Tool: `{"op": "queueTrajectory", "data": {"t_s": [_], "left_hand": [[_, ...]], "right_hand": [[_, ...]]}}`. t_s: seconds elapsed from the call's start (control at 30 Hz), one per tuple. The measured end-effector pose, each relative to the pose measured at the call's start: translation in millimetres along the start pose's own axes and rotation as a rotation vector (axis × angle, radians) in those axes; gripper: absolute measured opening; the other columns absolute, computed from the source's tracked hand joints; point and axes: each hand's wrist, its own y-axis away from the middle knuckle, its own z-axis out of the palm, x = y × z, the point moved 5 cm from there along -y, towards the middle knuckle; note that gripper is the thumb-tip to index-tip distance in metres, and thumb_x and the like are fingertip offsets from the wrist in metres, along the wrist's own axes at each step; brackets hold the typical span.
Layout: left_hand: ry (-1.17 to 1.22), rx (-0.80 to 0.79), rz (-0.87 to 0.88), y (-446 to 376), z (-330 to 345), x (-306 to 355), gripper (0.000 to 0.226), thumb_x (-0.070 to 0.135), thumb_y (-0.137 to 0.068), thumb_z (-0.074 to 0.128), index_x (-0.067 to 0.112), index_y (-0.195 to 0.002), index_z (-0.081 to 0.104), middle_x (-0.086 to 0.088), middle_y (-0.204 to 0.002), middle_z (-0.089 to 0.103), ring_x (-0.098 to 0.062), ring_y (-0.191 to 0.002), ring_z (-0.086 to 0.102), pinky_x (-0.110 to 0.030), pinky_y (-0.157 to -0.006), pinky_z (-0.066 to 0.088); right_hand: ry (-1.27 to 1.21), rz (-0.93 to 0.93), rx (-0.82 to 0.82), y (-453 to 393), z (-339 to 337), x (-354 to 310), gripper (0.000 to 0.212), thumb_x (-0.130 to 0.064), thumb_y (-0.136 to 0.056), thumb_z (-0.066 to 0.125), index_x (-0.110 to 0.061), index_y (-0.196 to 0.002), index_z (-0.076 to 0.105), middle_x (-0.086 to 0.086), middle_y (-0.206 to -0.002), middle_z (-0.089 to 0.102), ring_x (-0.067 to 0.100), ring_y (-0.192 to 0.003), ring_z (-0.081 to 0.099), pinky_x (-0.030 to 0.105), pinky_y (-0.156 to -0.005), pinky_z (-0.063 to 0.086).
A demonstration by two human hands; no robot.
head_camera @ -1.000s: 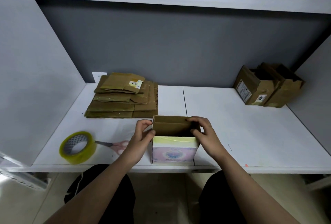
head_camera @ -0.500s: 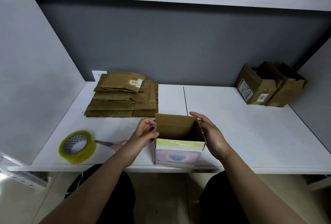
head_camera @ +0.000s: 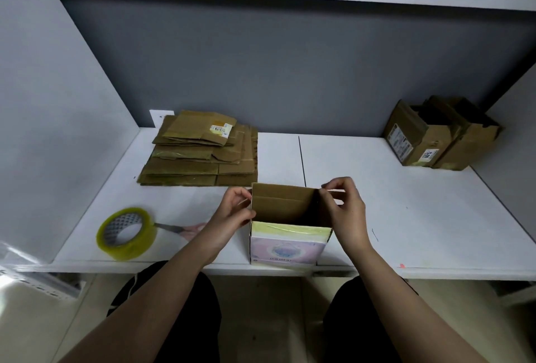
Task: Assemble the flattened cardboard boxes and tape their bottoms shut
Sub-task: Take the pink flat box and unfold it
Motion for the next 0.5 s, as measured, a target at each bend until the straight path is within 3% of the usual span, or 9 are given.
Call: {"op": "queueTrajectory", "data": {"t_s": [0.13,0.23,0.37,0.5], "left_hand": [[0.014,0.037,-0.001,0.9,-0.5,1.7,0.022,0.002,-0.094,0.048,0.02,-0.105,0.044,0.013,-0.117,0.055,-0.008,-0.111,0.054,-0.018,-0.085,0.047],[0.007,0.052,-0.004,1.5,-1.4,1.9,0.022,0.004,-0.094,0.049,0.023,-0.105,0.045,0.015,-0.117,0.054,-0.008,-0.112,0.053,-0.019,-0.087,0.047],[0.002,0.053,-0.009,3.2,-0.5,2.0,0.021,0.003,-0.094,0.049,0.021,-0.106,0.045,0.015,-0.116,0.055,-0.006,-0.11,0.053,-0.018,-0.085,0.047],[-0.057,0.052,-0.006,3.8,-0.6,2.1,0.022,0.005,-0.094,0.05,0.019,-0.11,0.045,0.018,-0.117,0.051,-0.002,-0.111,0.05,-0.014,-0.082,0.043]], "right_hand": [[0.085,-0.055,-0.074,11.0,-1.1,-4.2,0.009,-0.018,-0.091,0.063,-0.018,-0.084,0.068,-0.006,-0.096,0.065,0.001,-0.092,0.061,0.011,-0.072,0.044],[0.015,-0.012,-0.2,19.1,-1.9,-3.2,0.017,-0.014,-0.096,0.055,-0.019,-0.102,0.071,-0.008,-0.113,0.065,-0.002,-0.108,0.056,0.006,-0.082,0.042],[0.053,0.065,-0.369,28.9,-0.2,2.9,0.053,-0.002,-0.092,0.055,-0.03,-0.137,0.048,-0.017,-0.142,0.042,-0.004,-0.129,0.039,0.004,-0.092,0.037],[0.045,0.105,-0.524,32.4,5.4,2.9,0.078,0.003,-0.088,0.054,-0.042,-0.145,0.023,-0.023,-0.151,0.02,-0.001,-0.139,0.023,0.029,-0.109,0.033]]}}
